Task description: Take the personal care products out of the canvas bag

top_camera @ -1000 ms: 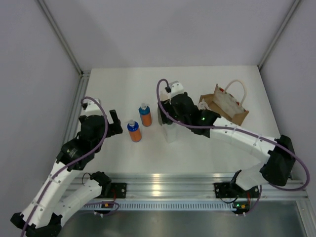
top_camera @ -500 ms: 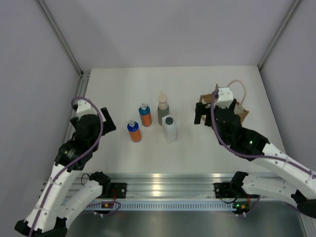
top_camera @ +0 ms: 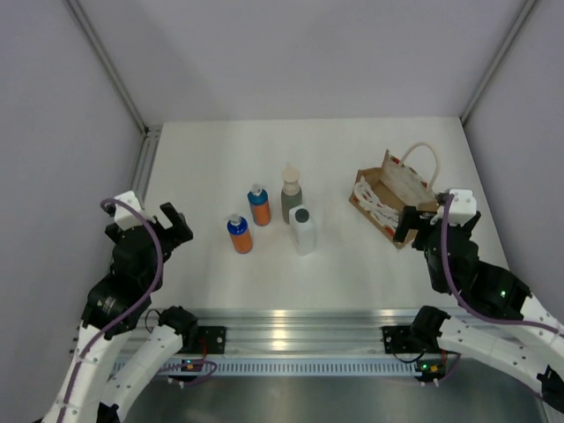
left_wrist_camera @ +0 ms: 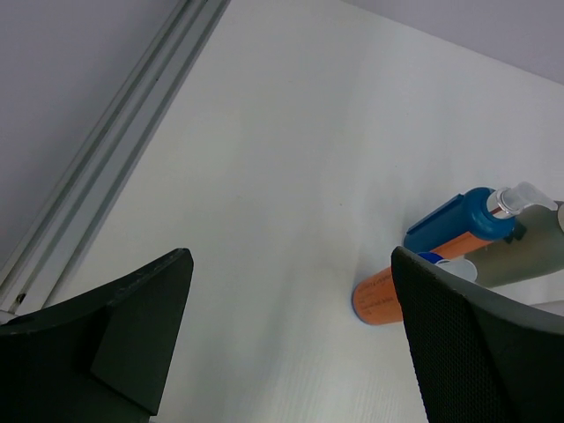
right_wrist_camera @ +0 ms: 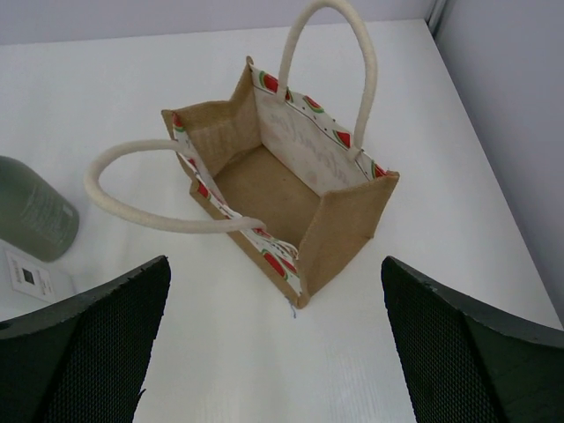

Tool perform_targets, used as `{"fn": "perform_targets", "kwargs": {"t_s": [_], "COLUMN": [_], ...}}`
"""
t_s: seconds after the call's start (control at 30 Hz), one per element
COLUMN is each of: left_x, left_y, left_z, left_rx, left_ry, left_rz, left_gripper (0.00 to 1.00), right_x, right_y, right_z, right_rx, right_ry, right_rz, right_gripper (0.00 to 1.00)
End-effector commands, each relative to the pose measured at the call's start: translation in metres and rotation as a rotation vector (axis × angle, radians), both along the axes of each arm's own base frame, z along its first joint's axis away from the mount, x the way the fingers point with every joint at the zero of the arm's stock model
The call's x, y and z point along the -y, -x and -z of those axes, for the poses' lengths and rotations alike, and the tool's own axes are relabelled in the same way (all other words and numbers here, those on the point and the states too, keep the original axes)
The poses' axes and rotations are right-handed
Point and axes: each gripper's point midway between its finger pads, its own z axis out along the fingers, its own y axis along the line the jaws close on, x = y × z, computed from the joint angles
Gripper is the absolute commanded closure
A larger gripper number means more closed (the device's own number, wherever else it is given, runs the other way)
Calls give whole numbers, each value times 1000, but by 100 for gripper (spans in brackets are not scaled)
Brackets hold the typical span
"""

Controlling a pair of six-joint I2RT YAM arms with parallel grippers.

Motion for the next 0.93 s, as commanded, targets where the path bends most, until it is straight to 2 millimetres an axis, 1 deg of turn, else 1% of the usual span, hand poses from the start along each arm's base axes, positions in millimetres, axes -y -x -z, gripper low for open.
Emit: {"fn": "perform_targets", "kwargs": {"t_s": [0.0, 0.17, 0.2, 0.3, 0.4, 0.77, 0.9], "left_x": [-1, 1, 4, 12, 15, 22, 25], "left_y": [2, 4, 3, 0, -2, -2, -1], "left_z": [-5, 3, 8, 12, 11, 13, 13], "left_rx": [35, 27, 19, 20, 24, 23, 25], "left_ry": [-16, -20, -12, -13, -13, -3, 2], "left_rz": [18, 38, 49, 93, 108, 150, 167], "left_gripper": [2, 2, 2, 2, 2, 2, 2], "right_x": [16, 20, 21, 24, 25, 25, 23], "right_y": [10, 14, 15, 19, 21, 19, 16], "right_z": [4, 0, -1, -4, -4, 4, 13], "right_rx": [-24, -13, -9, -2, -11, -37, -54], "right_ry": [41, 18, 10, -5, -3, 20, 35], "right_rz": [28, 15, 15, 8, 2, 23, 47], "right_gripper": [0, 1, 1, 0, 1, 0, 1]}}
